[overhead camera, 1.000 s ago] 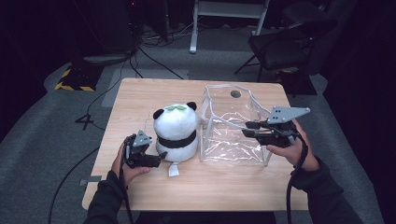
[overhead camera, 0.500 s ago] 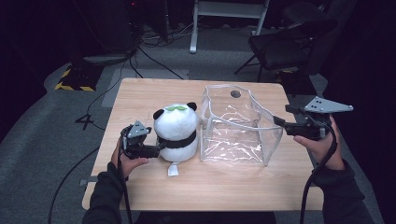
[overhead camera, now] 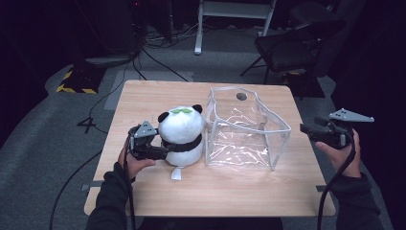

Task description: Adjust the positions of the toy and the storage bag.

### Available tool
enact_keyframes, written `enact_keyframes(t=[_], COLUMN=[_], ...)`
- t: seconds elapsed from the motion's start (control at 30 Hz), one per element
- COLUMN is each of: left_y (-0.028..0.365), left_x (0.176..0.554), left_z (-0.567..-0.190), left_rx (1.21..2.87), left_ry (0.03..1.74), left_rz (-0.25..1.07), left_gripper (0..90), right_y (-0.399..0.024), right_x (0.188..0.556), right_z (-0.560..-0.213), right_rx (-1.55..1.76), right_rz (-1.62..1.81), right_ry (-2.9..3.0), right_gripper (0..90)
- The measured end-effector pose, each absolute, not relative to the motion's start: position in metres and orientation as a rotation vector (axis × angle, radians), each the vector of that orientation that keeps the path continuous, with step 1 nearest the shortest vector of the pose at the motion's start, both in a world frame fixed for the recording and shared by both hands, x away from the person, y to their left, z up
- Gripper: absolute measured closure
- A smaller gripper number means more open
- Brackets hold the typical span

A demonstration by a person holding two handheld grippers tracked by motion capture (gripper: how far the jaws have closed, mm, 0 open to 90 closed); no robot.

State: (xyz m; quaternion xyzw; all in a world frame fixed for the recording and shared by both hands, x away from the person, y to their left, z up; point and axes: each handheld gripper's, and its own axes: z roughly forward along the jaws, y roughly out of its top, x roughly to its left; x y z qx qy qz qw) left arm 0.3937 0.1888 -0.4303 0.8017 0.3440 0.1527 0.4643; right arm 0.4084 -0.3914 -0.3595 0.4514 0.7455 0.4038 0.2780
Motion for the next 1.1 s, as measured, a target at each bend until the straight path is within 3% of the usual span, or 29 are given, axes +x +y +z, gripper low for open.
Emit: enact_keyframes(t=[0.23, 0.27, 0.4, 0.53, 0.63, 0.77, 1.1], left_y=[0.175, 0.169, 0.159, 0.152, 0.146, 0.146, 0.146], left_x=[0.397, 0.398, 0.398, 0.398, 0.396, 0.396, 0.396], left_z=[-0.440, -0.442, -0.445, -0.447, -0.446, -0.445, -0.449], left_rx=[1.961, 1.975, 2.001, 2.014, 2.027, 2.028, 1.904], left_ry=[0.824, 0.822, 0.815, 0.802, 0.792, 0.826, 1.087], left_rz=[0.344, 0.362, 0.404, 0.466, 0.510, 0.543, 0.709], left_gripper=[14.2, 5.8, 2.3, 8.7, 22.7, 34.4, 36.9], right_y=[-0.404, -0.406, -0.405, -0.404, -0.405, -0.406, -0.398], right_x=[0.409, 0.410, 0.409, 0.409, 0.409, 0.409, 0.408], right_z=[-0.401, -0.419, -0.438, -0.457, -0.465, -0.472, -0.483], right_rx=[1.269, 1.288, 1.287, 1.299, 1.313, 1.322, 1.313], right_rz=[1.047, 1.064, 1.059, 1.083, 1.101, 1.112, 1.090], right_ry=[2.036, 2.062, 2.110, 2.133, 2.148, 2.159, 2.195], right_gripper=[28.8, 28.3, 27.7, 27.8, 28.4, 28.2, 27.3])
